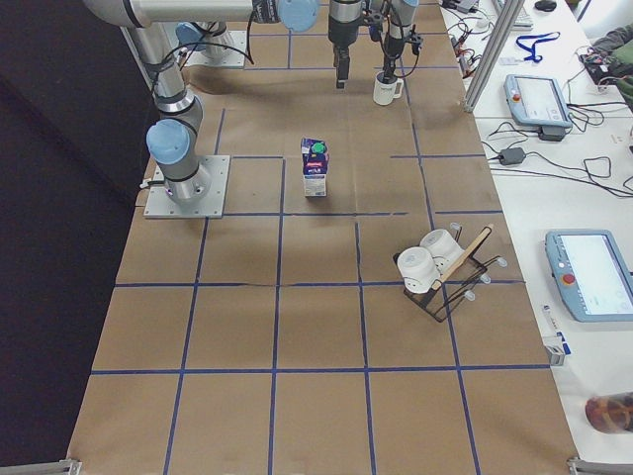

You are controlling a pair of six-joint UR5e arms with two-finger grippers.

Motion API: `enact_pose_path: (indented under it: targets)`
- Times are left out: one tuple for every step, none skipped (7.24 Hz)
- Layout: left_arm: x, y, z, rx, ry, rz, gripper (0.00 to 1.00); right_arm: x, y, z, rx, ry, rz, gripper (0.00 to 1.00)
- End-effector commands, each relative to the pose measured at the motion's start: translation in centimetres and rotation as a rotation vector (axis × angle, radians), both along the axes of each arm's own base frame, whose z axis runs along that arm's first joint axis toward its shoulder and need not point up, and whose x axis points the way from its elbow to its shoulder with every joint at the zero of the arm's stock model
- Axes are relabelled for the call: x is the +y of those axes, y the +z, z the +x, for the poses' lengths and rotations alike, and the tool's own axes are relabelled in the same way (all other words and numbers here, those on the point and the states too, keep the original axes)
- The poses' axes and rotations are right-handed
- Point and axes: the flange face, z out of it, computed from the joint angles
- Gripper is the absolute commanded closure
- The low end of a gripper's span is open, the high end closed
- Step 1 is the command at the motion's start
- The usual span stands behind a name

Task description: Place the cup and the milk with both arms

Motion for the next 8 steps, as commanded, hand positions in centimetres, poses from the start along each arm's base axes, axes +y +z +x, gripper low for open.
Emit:
enact_pose_path:
  targets:
    - [2.3,7.3,1.5,0.004,0.005,-0.018,0.0,-0.5,0.2,-3.5,0.003,0.052,0.0,0.0]
    - [4.4,11.4,2.4,-0.005,-0.001,-0.001,0.0,-0.5,0.2,-6.2,-0.001,0.077,0.01,0.0]
    - [7.4,16.0,3.2,-0.008,-0.027,0.015,0.0,-0.2,0.4,-9.7,-0.003,0.073,0.01,0.0]
    - [11.1,19.6,4.2,-0.013,-0.059,0.045,0.0,1.1,0.0,-12.6,-0.014,0.065,0.012,0.0]
    - [14.9,23.0,7.3,-0.004,-0.075,0.03,0.0,2.7,-0.9,-13.6,-0.021,0.047,0.014,0.0]
    - [18.8,26.1,9.7,0.014,-0.054,-0.018,0.0,4.2,-2.0,-13.0,-0.029,0.036,0.023,0.0]
    - [23.5,29.2,11.0,0.014,-0.044,-0.061,0.0,4.4,-3.7,-12.9,-0.026,0.025,0.016,0.0]
    - [25.7,28.8,12.9,0.014,-0.007,0.016,0.0,4.7,-5.2,-12.8,-0.017,-0.022,-0.004,0.0]
